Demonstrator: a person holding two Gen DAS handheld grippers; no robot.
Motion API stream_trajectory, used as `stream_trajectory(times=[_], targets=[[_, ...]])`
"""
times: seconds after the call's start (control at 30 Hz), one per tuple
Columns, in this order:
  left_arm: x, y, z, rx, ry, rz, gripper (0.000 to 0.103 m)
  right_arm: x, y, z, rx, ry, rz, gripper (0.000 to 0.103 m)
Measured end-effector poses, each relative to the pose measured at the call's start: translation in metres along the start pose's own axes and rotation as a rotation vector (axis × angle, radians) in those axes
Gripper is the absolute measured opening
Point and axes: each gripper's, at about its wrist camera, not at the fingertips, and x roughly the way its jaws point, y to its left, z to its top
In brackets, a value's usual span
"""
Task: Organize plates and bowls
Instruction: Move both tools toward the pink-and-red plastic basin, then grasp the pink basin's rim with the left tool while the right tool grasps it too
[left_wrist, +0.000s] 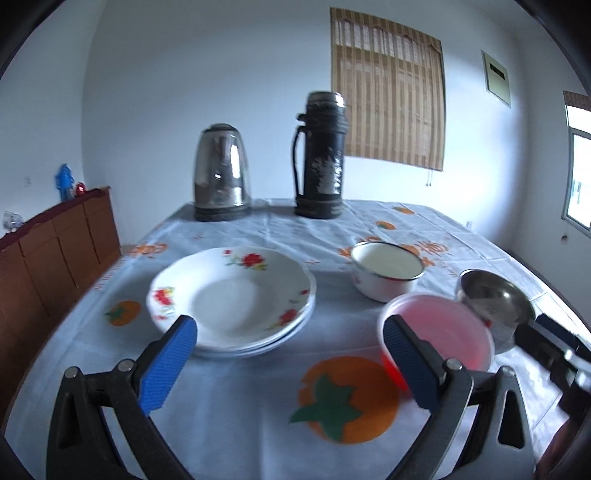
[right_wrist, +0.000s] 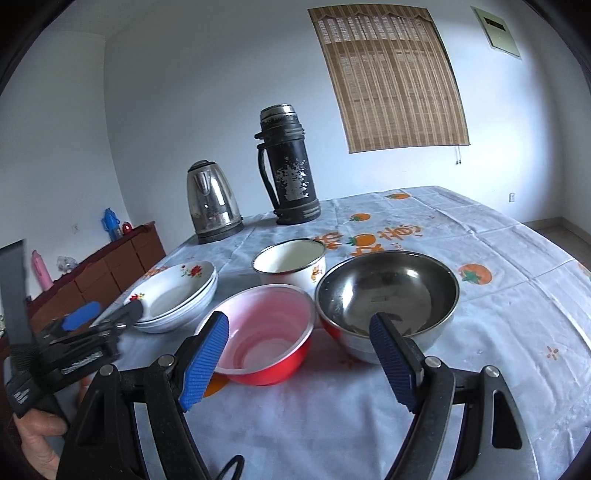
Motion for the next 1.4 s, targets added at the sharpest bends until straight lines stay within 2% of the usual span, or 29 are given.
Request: stream_trajectory(times=[0.2, 0.33, 0.43, 0.5, 0.57, 0.67, 0.77, 1.03, 1.27, 1.37, 1.4], targets=[[0.031, -0.034, 0.026, 0.052, 0.076, -0.029, 0.101, 0.005, -0.006, 0.001, 0.033, 0.023, -0.018, 0.080], [0.044, -0.042, 0.026, 0.042, 0.088, -0.058, 0.101, 0.015, -0.013, -0.001, 0.078, 0.097, 0.016, 0.080], [0.051, -0.038, 0.019, 0.020, 0.129, -0.088, 0.099, 0.016, -0.009, -0.001, 0.064, 0.092, 0.016, 0.079], [0.053, -0.037, 0.016, 0.027, 0.138, -0.085, 0.098, 0.017, -0.007, -0.001, 0.057, 0.097, 0.011, 0.076], [0.055, -0.036, 0.016, 0.030, 0.148, -0.078, 0.098, 0.023, -0.006, -0.002, 0.058, 0.128, 0.018, 0.060], [0.055, -0.037, 0.016, 0.039, 0.158, -0.076, 0.097, 0.032, -0.009, -0.003, 0.079, 0.167, 0.024, 0.057], [0.057, -0.039, 0.016, 0.047, 0.163, -0.079, 0.092, 0.036, -0.012, -0.004, 0.107, 0.177, 0.040, 0.058], [0.068, -0.043, 0.008, 0.067, 0.221, -0.067, 0.066, 0.044, -0.005, -0.005, 0.108, 0.202, 0.050, 0.057], [0.072, -0.048, 0.004, 0.070, 0.248, -0.085, 0.063, 0.056, -0.008, -0.006, 0.135, 0.254, 0.051, 0.045], [0.075, -0.049, 0.002, 0.065, 0.266, -0.094, 0.058, 0.057, -0.007, -0.005, 0.131, 0.252, 0.053, 0.042], [0.075, -0.049, 0.002, 0.065, 0.270, -0.100, 0.053, 0.057, -0.006, -0.005, 0.126, 0.250, 0.055, 0.041]])
